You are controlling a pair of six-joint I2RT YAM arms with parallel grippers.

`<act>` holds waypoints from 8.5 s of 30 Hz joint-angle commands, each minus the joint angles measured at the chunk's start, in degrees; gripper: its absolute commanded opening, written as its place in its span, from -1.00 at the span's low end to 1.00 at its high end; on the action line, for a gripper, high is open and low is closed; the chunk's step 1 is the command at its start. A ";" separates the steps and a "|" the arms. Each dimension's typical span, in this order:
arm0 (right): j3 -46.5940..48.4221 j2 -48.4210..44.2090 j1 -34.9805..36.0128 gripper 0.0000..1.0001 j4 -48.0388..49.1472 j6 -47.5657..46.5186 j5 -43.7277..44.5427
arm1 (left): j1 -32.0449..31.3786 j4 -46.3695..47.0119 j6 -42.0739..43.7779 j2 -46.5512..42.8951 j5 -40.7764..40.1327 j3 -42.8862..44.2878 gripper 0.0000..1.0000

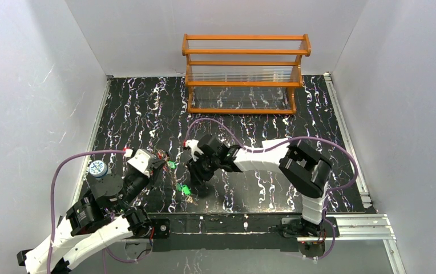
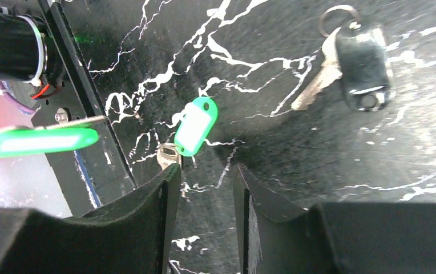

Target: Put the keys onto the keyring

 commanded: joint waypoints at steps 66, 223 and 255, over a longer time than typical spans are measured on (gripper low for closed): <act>-10.54 -16.69 -6.67 -0.02 -15.50 1.56 20.70 | -0.20 17.53 2.88 14.70 9.29 -9.36 -1.00; -13.30 -33.26 -0.86 -0.97 -11.97 -12.40 14.68 | -0.21 25.69 10.82 28.19 25.20 -12.37 -1.00; -20.38 -36.89 -1.25 -0.97 0.50 -12.86 3.01 | -0.26 39.93 7.20 32.87 31.41 -19.80 -1.00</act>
